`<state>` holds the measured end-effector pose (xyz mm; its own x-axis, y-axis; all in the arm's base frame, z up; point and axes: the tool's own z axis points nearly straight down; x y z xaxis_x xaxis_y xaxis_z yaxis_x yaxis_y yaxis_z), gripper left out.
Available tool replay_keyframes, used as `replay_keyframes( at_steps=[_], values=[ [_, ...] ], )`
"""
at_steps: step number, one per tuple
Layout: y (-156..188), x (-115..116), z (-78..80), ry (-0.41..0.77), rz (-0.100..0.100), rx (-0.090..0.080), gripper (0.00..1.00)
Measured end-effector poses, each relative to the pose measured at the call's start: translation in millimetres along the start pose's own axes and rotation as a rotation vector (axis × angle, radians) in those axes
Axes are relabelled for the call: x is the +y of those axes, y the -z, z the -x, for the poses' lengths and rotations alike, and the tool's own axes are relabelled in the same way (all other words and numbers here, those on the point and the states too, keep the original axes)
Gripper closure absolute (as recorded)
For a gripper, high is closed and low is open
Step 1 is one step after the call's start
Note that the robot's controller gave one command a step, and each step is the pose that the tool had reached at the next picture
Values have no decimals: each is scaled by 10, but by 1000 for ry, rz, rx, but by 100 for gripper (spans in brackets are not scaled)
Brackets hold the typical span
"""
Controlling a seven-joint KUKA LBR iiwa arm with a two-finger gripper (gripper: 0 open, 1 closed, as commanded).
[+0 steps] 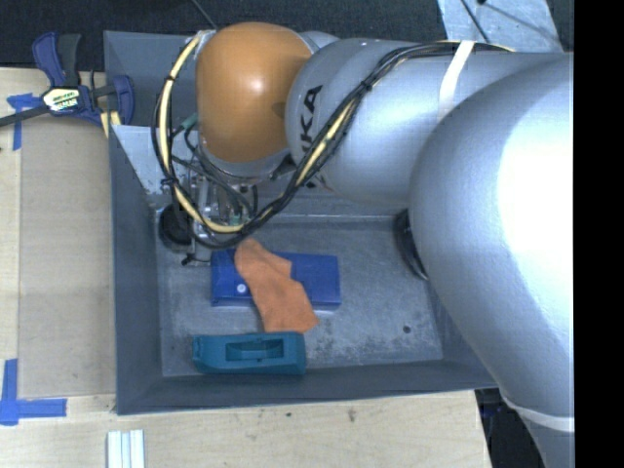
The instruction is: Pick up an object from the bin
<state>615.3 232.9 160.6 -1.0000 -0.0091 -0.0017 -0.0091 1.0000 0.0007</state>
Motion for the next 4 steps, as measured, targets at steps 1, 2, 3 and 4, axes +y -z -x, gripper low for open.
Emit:
replay_keyframes(
  at_steps=[1,2,3,4],
  values=[
    [-127,34,110,-305,1,-3,0],
    [-896,51,145,-178,4,-15,0],
    [-807,134,166,-529,14,-15,100],
    [-807,133,167,-530,14,-15,100]
  ],
)
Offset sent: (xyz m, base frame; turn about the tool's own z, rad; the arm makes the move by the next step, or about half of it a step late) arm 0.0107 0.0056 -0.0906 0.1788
